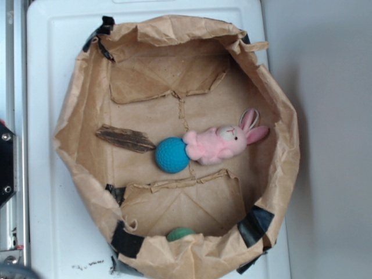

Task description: Grab the blue ball.

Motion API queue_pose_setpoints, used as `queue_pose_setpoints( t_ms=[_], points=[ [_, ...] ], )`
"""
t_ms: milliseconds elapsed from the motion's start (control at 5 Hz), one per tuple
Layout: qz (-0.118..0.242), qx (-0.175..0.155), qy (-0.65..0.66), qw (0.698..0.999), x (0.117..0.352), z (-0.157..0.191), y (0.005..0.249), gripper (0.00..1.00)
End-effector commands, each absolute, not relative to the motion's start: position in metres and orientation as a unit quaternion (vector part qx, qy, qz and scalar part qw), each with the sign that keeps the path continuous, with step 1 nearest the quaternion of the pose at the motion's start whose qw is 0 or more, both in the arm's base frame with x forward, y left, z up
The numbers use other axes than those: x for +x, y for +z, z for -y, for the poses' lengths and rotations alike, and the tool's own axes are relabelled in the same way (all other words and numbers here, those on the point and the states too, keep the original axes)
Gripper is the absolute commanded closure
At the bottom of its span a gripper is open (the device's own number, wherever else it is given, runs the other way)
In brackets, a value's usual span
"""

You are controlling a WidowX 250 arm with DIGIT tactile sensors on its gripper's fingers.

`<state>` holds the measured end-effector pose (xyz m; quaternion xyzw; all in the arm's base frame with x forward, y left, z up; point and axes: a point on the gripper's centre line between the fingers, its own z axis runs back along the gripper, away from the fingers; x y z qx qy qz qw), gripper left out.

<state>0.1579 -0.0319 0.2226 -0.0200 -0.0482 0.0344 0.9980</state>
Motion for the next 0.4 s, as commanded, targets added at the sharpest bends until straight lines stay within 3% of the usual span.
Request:
queue_pose_setpoints(
  t_ms=[0, 200],
  points=[
    [0.102, -0.036, 0.030, 0.994, 0.222, 0.014, 0.195, 0.00],
    [0.131, -0.008, 0.023, 0.991, 0.237, -0.012, 0.170, 0.00]
  ],
)
